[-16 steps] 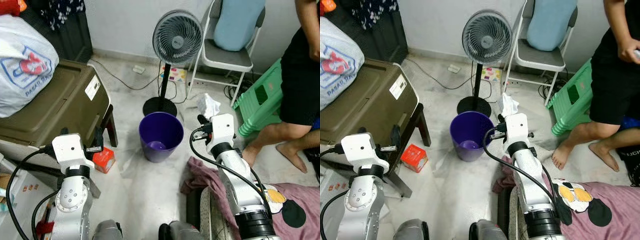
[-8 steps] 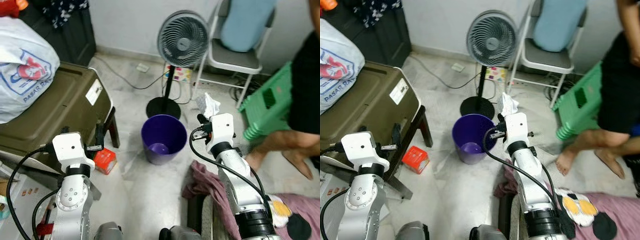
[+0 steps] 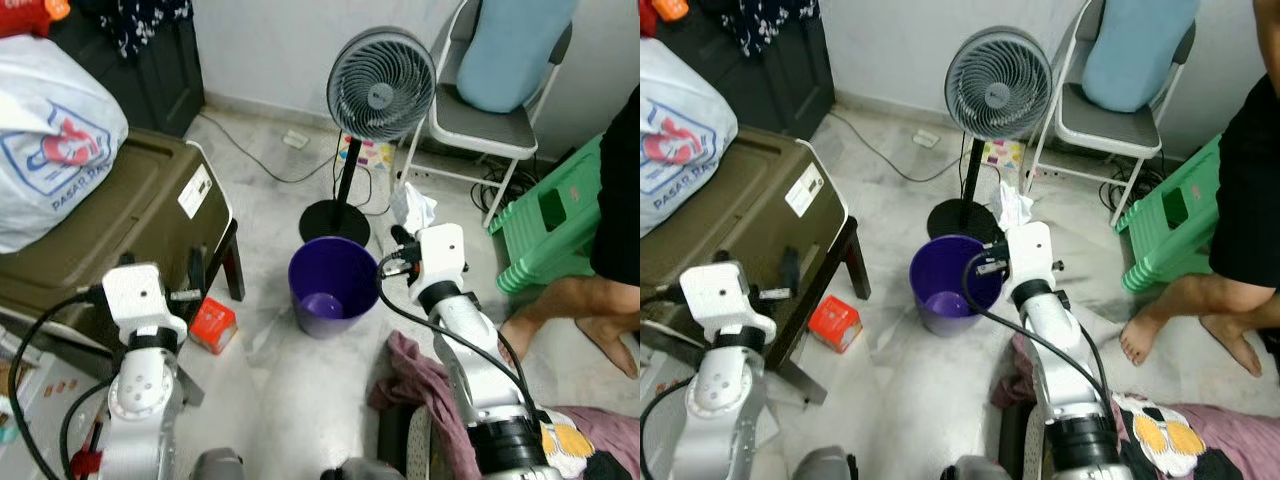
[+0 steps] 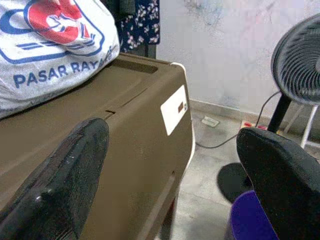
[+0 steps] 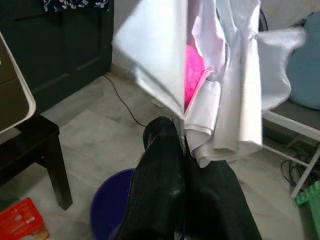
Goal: Clean up the room
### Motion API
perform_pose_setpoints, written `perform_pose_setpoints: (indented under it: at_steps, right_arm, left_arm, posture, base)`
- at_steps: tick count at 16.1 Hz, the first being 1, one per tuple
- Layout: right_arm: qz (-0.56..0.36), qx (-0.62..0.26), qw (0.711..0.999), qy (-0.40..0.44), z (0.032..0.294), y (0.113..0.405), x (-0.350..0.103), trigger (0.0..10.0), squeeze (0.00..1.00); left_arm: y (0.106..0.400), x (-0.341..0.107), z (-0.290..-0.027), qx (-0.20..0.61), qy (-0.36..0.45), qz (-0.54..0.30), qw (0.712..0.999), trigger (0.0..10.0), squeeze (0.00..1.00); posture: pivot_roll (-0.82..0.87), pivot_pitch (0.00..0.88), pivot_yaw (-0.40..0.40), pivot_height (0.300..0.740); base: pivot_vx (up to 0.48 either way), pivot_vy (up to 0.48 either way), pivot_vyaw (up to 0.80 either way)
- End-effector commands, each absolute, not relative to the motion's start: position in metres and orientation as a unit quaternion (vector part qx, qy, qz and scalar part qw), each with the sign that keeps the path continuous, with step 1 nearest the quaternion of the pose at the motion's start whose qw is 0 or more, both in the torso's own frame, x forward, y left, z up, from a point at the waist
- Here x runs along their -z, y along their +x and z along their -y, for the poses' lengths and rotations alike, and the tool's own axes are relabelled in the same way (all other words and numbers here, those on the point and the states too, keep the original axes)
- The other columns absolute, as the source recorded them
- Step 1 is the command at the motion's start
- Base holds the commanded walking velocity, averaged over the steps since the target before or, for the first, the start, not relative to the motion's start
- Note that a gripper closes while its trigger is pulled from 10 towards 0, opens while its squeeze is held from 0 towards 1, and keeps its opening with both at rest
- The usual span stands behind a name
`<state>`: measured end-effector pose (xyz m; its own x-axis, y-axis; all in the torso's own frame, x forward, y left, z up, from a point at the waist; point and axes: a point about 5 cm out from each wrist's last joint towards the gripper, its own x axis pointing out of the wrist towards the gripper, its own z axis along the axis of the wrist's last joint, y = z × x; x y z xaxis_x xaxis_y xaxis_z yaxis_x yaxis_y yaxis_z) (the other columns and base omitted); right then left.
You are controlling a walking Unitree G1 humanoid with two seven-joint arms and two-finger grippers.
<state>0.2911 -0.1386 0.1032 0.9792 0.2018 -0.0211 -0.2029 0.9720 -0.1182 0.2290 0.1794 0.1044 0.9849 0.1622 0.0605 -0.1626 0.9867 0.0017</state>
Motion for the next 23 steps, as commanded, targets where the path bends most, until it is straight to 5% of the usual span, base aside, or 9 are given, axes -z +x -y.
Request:
perform_pose_setpoints:
  at_steps: [1,10,23]
  right_arm:
    - [0.004,-0.1,0.993,-0.061,0.1384,0.2916,-0.1072,10.0,0.0]
    - [0.005,-0.102,0.993,-0.064,0.1379,0.292,-0.1077,10.0,0.0]
    - [0.005,-0.101,0.993,-0.066,0.1378,0.2926,-0.1072,10.0,0.0]
  left_arm:
    - [0.2292,-0.1028,-0.1784,-0.074,0.006,0.026,0.997,10.0,0.0]
    - [0.23,-0.1024,-0.1778,-0.076,0.004,0.024,0.997,10.0,0.0]
    - [0.2329,-0.101,-0.177,-0.079,0.003,0.018,0.997,10.0,0.0]
  posture:
    - [-0.02,0.085,-0.083,0.74]
    - [-0.02,0.087,-0.084,0.74]
    - [-0.02,0.086,-0.084,0.74]
  base:
    - [0.394,0.0,0.0]
    - [0.38,0.0,0.0]
    - [0.0,0.0,0.28]
